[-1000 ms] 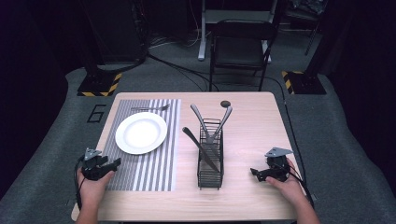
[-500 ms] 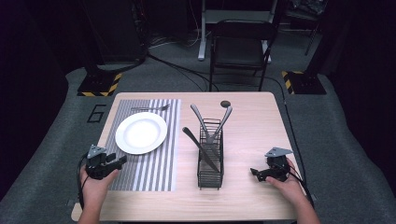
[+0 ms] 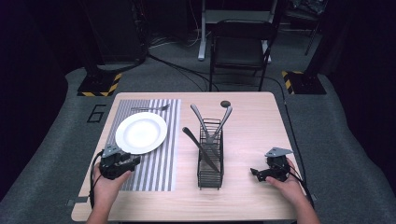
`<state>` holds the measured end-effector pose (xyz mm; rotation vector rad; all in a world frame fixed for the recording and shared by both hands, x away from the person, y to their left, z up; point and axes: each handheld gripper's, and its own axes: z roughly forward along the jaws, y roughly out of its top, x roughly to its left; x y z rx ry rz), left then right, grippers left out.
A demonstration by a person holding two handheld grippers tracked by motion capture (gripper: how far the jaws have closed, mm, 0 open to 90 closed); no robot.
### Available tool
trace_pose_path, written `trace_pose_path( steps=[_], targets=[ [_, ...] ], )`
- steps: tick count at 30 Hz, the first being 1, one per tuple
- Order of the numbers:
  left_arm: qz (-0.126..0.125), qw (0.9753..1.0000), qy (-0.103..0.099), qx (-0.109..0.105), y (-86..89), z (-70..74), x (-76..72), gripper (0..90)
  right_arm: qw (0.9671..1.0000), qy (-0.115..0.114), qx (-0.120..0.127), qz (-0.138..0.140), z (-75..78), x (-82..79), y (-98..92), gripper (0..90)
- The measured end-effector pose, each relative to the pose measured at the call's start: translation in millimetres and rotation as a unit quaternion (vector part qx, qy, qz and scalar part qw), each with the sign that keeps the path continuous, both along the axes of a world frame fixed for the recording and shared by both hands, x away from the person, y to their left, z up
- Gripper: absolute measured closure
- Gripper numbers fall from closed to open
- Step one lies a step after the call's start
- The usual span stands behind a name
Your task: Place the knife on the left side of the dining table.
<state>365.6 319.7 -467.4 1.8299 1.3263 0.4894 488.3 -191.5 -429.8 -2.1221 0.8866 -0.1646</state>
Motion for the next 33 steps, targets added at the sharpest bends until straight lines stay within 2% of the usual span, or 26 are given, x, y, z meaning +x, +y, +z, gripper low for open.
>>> trace_pose_path(
  steps=[5,12,14,18,21,33],
  targets=[
    [-0.023,0.9997,0.001,-0.006,-17.8,3.0,4.3,47.6,1.0000,0.000,0.000,0.000,0.0,0.0,0.0,0.0],
    [-0.040,0.9991,-0.002,-0.013,-39.9,11.6,10.7,46.9,1.0000,0.000,0.000,0.000,0.0,0.0,0.0,0.0],
    [-0.052,0.9986,-0.001,-0.009,-47.8,16.5,13.3,47.2,1.0000,0.000,0.000,0.000,0.0,0.0,0.0,0.0],
    [-0.057,0.9984,0.002,-0.005,-55.6,21.8,15.5,47.3,1.0000,0.000,0.000,0.000,0.0,0.0,0.0,0.0],
    [-0.064,0.9979,0.008,-0.003,-61.1,29.6,18.0,48.9,1.0000,0.000,0.000,0.000,0.0,0.0,0.0,0.0],
    [-0.087,0.9962,-0.007,-0.008,-74.6,65.7,25.6,51.4,1.0000,0.000,0.000,0.000,0.0,0.0,0.0,0.0]
  ],
)
